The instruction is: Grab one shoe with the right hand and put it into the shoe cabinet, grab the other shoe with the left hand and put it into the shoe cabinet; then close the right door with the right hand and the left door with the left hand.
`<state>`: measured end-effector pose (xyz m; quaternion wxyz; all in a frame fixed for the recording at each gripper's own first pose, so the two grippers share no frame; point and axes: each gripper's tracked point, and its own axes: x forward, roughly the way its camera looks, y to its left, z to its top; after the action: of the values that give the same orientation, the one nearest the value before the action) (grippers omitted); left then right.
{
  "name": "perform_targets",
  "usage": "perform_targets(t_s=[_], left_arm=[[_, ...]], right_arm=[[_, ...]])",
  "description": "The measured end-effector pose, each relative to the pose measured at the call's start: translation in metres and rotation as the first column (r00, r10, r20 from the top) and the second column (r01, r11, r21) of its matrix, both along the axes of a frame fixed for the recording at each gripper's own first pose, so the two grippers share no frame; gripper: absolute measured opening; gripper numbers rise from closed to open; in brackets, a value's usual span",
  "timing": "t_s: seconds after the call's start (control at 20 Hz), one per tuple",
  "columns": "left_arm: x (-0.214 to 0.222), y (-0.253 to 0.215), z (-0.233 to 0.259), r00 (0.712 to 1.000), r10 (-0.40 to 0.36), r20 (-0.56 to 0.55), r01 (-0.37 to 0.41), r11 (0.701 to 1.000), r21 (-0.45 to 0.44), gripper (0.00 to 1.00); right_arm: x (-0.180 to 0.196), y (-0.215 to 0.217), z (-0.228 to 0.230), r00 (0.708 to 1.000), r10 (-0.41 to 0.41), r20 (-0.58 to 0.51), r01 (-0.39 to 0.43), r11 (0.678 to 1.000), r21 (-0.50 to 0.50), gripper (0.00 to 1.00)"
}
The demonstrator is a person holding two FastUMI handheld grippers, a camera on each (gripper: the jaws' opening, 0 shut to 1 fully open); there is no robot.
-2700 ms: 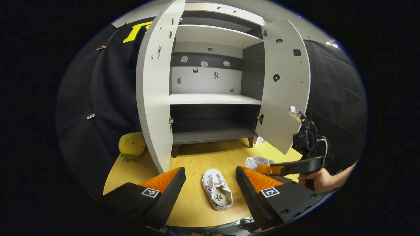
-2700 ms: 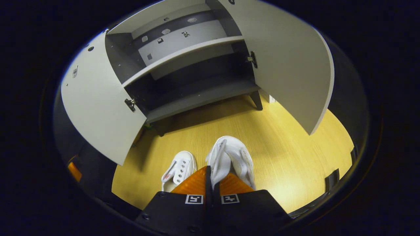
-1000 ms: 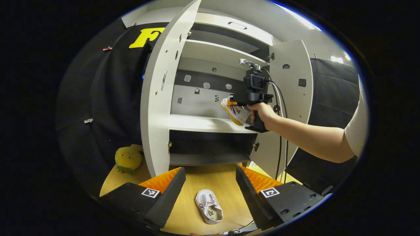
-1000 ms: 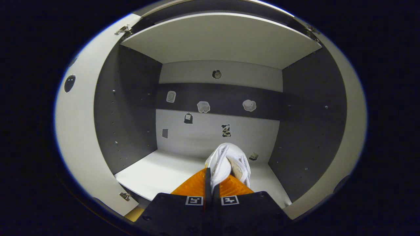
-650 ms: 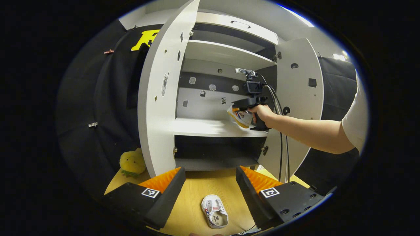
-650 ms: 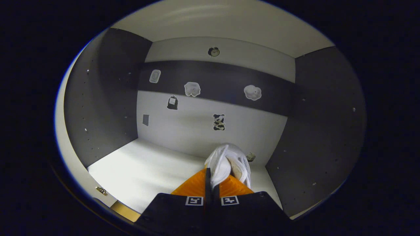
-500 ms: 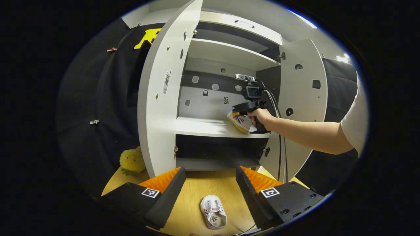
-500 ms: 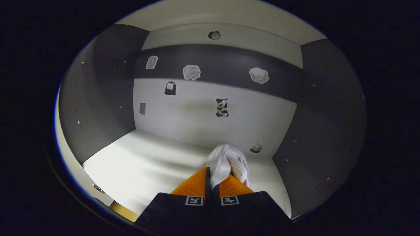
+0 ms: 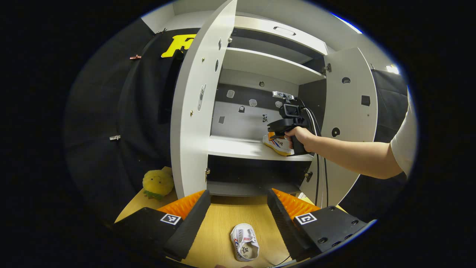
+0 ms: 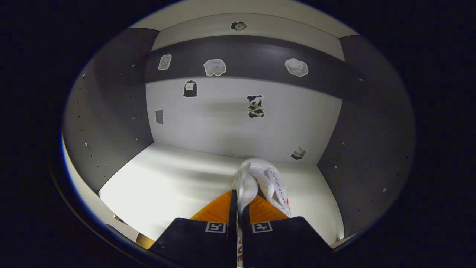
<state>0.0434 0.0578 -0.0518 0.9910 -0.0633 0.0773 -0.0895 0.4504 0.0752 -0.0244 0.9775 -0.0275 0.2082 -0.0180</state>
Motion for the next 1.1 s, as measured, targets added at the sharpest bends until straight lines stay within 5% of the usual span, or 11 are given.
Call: perform_targets(t_s=[0.15,0.25,0.35,0.4,0.75,1.1], left_arm=[[-0.002,0.002,0.001,1.000,0.007,0.005,-0.007,1.000,-0.016,0.96],[-0.005,0.001,0.003,1.000,-0.002,0.010,0.002,1.000,-0.024,0.95],[-0.008,0.001,0.001,1.000,-0.007,0.015,0.008,1.000,-0.015,0.96],[-0.008,0.001,0.000,1.000,-0.012,0.015,0.012,1.000,-0.007,0.96],[-0.018,0.005,-0.021,1.000,-0.022,-0.001,0.022,1.000,0.014,0.96],[-0.032,0.007,-0.083,0.998,-0.024,-0.052,0.030,0.995,0.100,0.96]], right_arm=[[-0.018,0.008,0.008,1.000,0.018,-0.023,-0.017,0.999,0.045,0.27],[-0.033,0.013,0.022,0.999,0.036,-0.016,-0.035,0.998,0.059,0.53],[-0.048,0.014,0.037,0.999,0.040,0.005,-0.040,0.997,0.059,0.93],[-0.060,0.016,0.048,0.999,0.045,0.020,-0.046,0.997,0.060,1.00],[-0.154,0.031,0.094,0.980,0.085,0.181,-0.094,0.995,0.041,0.98],[-0.266,0.020,0.073,0.952,0.061,0.301,-0.070,0.997,0.017,0.98]])
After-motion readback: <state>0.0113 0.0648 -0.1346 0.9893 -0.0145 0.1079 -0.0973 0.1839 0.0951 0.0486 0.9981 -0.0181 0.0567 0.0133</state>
